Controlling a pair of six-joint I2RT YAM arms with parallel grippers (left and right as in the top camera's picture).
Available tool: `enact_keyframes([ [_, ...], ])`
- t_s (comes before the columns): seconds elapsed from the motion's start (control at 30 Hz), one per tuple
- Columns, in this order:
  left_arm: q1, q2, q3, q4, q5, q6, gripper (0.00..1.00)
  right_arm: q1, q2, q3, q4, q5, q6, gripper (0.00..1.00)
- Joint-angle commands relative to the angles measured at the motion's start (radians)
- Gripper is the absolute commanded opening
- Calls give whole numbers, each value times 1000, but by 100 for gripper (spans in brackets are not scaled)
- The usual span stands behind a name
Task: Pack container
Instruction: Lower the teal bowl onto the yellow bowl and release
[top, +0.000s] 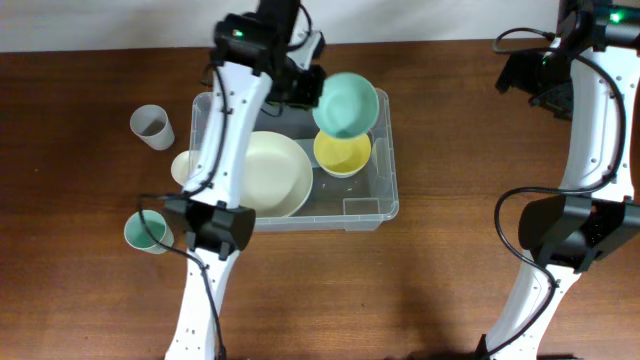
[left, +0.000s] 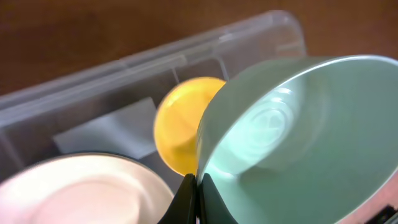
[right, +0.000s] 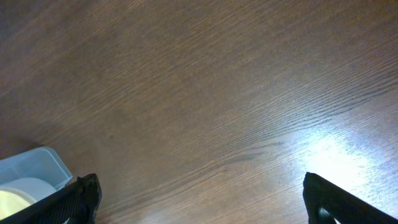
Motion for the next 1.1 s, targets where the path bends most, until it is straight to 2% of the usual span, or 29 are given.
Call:
enact_keyframes([
  [0.0,-14,22,4,-19,6,19,1,2,8,-3,1,16,7,99],
  [0.17,-14,53,4,-39,-74,8,1,2,8,-3,1,16,7,99],
  [0.4,-14,152,4,-39,-73,8,1,2,8,-3,1,16,7,99],
  [0.67,-14,188,3,-39,-72,8,2,2,8,-3,1,16,7,99],
  [0.77,-14,188,3,-39,-72,8,18,2,8,-3,1,16,7,99],
  [0.8,-14,188,3,-39,-72,8,27,2,8,-3,1,16,7,99],
  [0.9,-14,188,3,-40,-71,8,29,2,8,-3,1,16,7,99],
  [1.07,-8,187,19,-31,-70,8,51,2,8,-3,1,16,7,99],
])
